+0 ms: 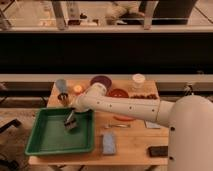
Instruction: Wipe tray with brush
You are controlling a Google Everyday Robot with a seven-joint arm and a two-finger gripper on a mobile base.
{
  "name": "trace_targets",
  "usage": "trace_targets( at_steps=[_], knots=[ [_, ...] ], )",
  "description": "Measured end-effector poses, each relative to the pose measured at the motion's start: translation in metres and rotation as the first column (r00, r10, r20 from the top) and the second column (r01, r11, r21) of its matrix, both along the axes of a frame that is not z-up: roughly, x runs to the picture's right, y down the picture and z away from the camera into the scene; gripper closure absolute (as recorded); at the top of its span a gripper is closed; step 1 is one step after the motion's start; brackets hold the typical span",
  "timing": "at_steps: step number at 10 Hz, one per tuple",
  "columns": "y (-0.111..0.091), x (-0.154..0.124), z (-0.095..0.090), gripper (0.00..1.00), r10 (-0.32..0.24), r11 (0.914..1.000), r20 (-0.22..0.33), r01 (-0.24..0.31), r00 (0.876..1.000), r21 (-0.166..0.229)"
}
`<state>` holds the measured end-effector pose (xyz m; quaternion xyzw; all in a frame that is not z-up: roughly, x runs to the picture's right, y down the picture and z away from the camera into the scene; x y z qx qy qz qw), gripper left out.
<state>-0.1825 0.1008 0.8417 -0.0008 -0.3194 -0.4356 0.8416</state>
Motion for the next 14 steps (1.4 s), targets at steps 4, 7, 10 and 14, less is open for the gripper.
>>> trace_targets(
  at_steps=[4,7,10,14],
  knots=[
    [0.0,0.0,-0.001,0.98,-0.002,1.0,-0.002,0.002,1.0,0.003],
    [-0.015,-0.032,-0.026,0.98,-0.039,0.9964,0.011,0.038,0.999,0.076],
    [-0.034,-0.047,-0.055,0.98,-0.052,0.9889,0.01,0.05,0.999,0.14],
    [-0.029,-0.052,-0.065,0.98,-0.068,0.9841,0.037,0.061,0.997,0.166]
  ],
)
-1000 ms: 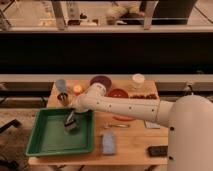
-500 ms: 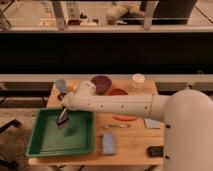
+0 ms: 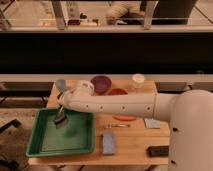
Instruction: Wipe tray with brush
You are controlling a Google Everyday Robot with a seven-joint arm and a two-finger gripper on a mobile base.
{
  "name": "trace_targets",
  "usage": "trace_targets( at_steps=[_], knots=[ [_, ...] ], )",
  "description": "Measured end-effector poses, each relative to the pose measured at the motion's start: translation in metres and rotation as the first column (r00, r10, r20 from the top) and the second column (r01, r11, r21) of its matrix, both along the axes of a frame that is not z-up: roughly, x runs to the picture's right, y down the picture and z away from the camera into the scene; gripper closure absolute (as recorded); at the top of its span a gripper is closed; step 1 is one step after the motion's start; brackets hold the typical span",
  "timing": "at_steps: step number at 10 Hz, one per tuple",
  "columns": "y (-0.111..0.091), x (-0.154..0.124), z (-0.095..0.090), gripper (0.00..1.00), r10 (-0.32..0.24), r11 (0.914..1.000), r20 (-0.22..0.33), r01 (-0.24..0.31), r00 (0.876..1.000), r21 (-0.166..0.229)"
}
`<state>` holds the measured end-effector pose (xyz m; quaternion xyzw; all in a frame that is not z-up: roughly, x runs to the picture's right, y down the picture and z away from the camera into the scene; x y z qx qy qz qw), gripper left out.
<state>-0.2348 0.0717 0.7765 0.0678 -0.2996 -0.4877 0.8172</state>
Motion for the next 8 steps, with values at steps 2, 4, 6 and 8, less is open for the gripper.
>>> trace_targets(
  at_steps=[2,4,6,8],
  knots=[
    [0.007,-0.008,-0.001,0.98,-0.022,0.9997,0.025,0.023,0.999,-0.011],
    [0.016,-0.019,-0.004,0.98,-0.046,0.9988,0.05,0.047,0.998,-0.014],
    [0.026,-0.033,-0.011,0.98,-0.077,0.9966,0.079,0.079,0.994,-0.024],
    [0.032,-0.032,-0.012,0.98,-0.098,0.991,0.094,0.106,0.991,-0.082]
  ],
)
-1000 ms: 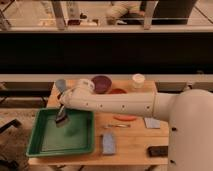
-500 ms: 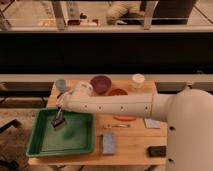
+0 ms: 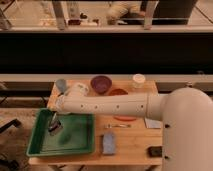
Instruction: Wipe tray with brush
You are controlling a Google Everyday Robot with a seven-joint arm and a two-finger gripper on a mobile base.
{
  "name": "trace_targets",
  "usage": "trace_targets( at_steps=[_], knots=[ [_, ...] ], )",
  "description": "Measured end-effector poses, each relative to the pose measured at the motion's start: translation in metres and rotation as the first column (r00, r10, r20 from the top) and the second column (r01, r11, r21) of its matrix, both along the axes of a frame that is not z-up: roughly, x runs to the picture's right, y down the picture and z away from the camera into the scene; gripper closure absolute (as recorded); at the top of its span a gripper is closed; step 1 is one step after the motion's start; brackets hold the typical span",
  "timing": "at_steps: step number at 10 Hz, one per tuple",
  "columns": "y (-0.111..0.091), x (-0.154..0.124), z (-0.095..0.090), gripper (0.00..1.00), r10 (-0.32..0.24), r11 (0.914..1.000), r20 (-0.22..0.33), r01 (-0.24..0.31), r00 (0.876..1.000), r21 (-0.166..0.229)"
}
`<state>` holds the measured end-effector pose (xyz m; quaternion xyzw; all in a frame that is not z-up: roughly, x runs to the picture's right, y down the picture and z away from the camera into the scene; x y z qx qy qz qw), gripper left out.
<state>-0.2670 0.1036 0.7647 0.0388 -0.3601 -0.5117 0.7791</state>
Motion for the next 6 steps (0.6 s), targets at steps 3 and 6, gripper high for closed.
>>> trace_targets(
  at_steps=[3,6],
  knots=[
    [0.009,-0.007,-0.004,0.98,-0.049,0.994,0.043,0.053,0.998,-0.096],
    [0.023,-0.009,-0.006,0.98,-0.115,0.9707,0.132,0.139,0.985,-0.196]
  ],
)
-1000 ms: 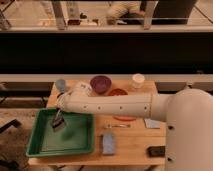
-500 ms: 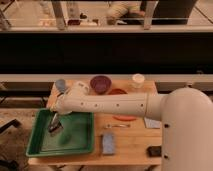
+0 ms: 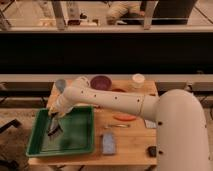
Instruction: Wipe tray with brush
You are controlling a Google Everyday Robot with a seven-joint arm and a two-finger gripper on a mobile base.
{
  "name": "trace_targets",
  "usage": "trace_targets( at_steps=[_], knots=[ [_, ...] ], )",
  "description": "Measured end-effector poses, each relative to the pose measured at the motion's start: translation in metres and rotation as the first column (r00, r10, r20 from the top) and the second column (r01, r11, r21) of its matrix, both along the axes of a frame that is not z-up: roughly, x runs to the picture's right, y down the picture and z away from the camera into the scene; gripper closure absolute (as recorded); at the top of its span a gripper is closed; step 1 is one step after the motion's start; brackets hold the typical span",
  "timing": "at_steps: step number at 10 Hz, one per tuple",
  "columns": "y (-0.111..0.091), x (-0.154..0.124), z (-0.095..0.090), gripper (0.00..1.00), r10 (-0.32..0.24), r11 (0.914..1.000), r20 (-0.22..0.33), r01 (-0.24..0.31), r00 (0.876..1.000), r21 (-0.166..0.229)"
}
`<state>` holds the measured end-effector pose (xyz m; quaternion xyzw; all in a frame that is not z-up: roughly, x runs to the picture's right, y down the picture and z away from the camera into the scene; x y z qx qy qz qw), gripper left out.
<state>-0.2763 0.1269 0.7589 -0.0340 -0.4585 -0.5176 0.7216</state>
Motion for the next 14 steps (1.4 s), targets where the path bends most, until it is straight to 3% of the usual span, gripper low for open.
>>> trace_targets(
  at_steps=[2,6,8,11,14],
  knots=[
    [0.011,-0.001,-0.003,0.98,-0.062,0.9976,0.059,0.064,0.996,-0.026],
    [0.024,-0.006,-0.004,0.98,-0.129,0.9915,0.13,0.127,0.983,0.025],
    [0.029,-0.011,0.001,0.98,-0.133,0.9901,0.138,0.125,0.981,0.064],
    [0.035,-0.014,0.001,0.98,-0.109,0.9917,0.156,0.097,0.982,0.085],
    [0.045,-0.021,-0.01,0.98,-0.09,0.9936,0.21,0.074,0.974,0.086]
  ],
)
